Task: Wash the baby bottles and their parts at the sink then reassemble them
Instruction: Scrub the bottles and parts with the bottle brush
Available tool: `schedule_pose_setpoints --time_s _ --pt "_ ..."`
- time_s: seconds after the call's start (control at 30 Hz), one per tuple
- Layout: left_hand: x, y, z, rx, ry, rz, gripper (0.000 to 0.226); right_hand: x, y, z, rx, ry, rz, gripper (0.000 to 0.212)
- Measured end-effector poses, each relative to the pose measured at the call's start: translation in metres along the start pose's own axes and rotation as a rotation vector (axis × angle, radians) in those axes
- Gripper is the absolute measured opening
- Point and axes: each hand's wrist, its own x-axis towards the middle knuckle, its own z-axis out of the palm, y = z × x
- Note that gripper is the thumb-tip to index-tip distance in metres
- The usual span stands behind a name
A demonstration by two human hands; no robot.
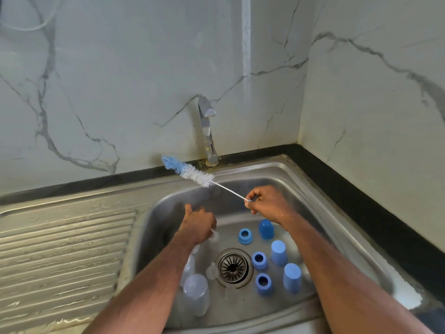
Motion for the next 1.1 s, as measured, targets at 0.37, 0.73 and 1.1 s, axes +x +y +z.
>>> schedule_pose_setpoints --time_s 0.37,0.73,1.1 --pt "-0.013 -0.013 -0.014 -0.303 0.135 0.028 0.02 0.001 0.001 -0.001 -0.027 0.0 -0.02 0.008" --pt "-0.067 -0.083 -0.062 -2.153 0.892 -0.323 0.027 -0.007 -0.003 -0.004 0.106 0.079 -0.129 0.014" --pt "-0.075 -0.114 -0.057 -2.472 1.046 -0.637 0.02 -0.006 0.001 -0.003 0.077 0.11 -0.167 0.011"
